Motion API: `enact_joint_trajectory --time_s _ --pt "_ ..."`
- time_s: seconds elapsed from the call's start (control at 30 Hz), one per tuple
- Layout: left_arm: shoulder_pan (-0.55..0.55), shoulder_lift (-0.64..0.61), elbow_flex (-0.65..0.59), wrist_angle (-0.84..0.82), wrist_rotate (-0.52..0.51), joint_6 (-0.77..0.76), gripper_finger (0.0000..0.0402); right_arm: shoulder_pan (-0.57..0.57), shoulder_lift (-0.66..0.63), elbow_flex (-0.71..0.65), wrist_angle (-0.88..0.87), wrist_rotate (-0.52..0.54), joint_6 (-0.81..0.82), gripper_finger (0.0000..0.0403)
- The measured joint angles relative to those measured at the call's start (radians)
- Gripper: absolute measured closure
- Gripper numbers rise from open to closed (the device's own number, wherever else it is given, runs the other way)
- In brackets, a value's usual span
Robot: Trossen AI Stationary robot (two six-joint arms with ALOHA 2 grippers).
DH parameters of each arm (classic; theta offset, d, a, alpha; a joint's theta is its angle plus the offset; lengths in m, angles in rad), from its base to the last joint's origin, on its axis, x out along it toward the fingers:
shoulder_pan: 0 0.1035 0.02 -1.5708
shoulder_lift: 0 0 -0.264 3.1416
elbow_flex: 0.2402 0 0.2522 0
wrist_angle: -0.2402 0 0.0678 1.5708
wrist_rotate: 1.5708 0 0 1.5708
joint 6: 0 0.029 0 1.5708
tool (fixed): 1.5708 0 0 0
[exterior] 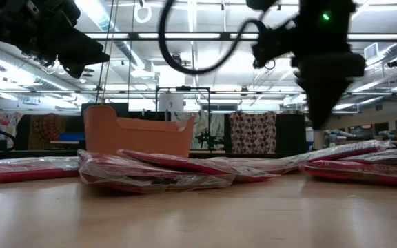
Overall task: Sort popcorn bags into baskets
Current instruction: Put the red popcorn bag into the orange bin
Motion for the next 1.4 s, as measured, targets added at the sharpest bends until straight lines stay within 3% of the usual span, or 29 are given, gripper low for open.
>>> enact_joint_trajectory --time_s 0.23,0.47,1.1,1.4 --pt "0.0 0.0 0.0 0.0 0.0 0.001 0.0273 -0.003 -0.029 -0.12 0.079 -0.095 0.03 0.0121" --pt "0.0 0.0 0.0 -0.001 0.0 0.002 0.0273 0.003 -0.026 -0.14 0.077 -0.057 0.023 0.0095" --pt "0.0 0.0 0.0 -0.007 -0.016 0.004 0.0273 0.072 -0.023 -0.3 0.173 0.07 0.036 0.0163" --pt "0.0 0.0 0.0 -0.008 -0.016 0.003 0.0273 0.107 -0.023 -0.339 0.226 0.112 0.038 0.0237"
